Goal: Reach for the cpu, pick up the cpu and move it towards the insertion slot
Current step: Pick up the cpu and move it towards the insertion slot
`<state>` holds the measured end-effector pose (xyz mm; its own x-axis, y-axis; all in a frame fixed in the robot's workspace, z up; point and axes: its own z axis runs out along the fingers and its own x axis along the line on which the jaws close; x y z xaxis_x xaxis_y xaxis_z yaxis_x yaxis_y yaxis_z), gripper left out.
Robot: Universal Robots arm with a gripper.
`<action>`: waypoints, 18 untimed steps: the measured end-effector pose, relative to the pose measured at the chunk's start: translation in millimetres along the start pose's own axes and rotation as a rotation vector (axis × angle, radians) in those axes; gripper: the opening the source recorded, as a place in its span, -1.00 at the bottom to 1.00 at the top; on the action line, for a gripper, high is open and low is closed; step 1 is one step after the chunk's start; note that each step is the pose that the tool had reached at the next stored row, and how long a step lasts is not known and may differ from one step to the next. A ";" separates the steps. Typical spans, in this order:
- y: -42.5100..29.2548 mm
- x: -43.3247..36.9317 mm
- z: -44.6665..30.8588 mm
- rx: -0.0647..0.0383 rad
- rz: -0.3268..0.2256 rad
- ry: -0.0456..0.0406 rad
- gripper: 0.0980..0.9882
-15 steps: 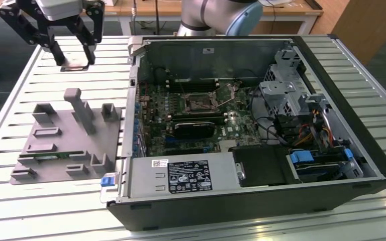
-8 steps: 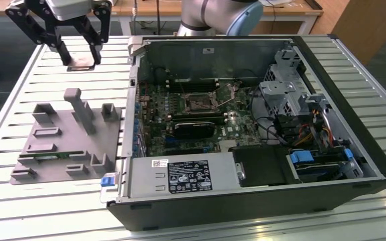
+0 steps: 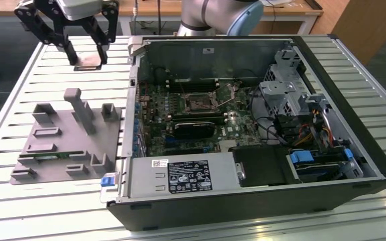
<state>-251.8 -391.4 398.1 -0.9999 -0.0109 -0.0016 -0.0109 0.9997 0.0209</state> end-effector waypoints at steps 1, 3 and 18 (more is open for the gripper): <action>0.0 -1.3 0.0 0.000 0.000 0.0000 0.00; 0.0 -3.8 0.0 0.000 0.000 0.0000 0.00; -0.2 -24.0 0.0 0.000 0.000 0.0000 0.00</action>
<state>-227.8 -391.4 398.1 -0.9999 -0.0109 -0.0016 -0.0109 0.9997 0.0209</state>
